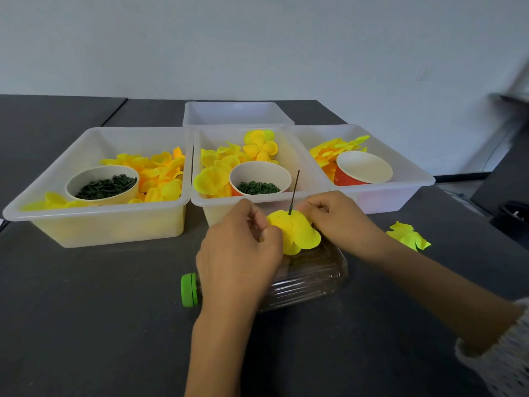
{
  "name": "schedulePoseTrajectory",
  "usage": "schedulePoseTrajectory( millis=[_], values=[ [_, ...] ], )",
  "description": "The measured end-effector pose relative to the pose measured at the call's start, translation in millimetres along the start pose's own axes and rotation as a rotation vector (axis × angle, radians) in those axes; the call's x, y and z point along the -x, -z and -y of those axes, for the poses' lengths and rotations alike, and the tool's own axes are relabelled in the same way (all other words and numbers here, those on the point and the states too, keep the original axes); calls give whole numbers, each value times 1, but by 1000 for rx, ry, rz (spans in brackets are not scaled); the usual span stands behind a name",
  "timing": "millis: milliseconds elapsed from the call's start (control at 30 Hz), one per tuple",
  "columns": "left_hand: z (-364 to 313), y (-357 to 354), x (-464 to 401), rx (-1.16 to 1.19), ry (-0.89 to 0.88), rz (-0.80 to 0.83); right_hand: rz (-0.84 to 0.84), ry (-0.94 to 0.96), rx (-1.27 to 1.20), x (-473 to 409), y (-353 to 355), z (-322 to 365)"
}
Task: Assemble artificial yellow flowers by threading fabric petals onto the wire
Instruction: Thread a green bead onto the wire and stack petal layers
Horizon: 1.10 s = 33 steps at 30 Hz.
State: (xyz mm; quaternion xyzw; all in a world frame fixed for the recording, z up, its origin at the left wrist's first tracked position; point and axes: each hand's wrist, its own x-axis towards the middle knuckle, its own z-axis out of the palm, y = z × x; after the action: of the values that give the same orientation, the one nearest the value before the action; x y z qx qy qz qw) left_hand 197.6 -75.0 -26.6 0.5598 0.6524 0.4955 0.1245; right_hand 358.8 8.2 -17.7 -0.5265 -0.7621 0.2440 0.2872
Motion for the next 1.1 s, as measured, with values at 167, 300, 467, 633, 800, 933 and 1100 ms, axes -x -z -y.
schedulePoseTrajectory(
  millis=[167,300,467,633,800,933,1100],
  values=[
    [0,7,-4,251,53,-189,-175,22,-2,4,34,2],
    [3,9,-7,348,52,-223,-378,-82,24,0,94,-25],
    [3,9,-6,429,52,-218,-390,-282,255,20,105,-93],
    [3,7,-6,452,59,-204,-138,-606,631,39,81,-152],
    [6,5,-6,469,81,-202,-219,-654,605,38,71,-167],
    [5,4,-6,485,87,-200,-86,-680,536,37,77,-162],
    [5,3,-6,471,67,-197,-9,-434,392,44,78,-160]
  ],
)
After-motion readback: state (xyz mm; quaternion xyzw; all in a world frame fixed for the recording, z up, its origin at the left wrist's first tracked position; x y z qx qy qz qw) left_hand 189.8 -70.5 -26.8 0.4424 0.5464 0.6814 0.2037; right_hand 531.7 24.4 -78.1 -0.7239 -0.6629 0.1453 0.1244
